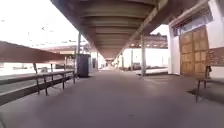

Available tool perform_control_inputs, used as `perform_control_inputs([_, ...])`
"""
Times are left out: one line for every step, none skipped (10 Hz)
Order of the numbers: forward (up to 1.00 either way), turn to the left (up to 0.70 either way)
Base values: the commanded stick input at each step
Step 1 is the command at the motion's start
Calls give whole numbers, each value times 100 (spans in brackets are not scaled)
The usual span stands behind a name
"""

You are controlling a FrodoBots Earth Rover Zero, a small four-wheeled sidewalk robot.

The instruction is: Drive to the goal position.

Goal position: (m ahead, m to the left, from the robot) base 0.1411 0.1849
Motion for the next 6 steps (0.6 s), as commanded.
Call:
perform_control_inputs([70,0])
perform_control_inputs([70,0])
perform_control_inputs([70,0])
perform_control_inputs([70,0])
perform_control_inputs([70,0])
perform_control_inputs([70,0])
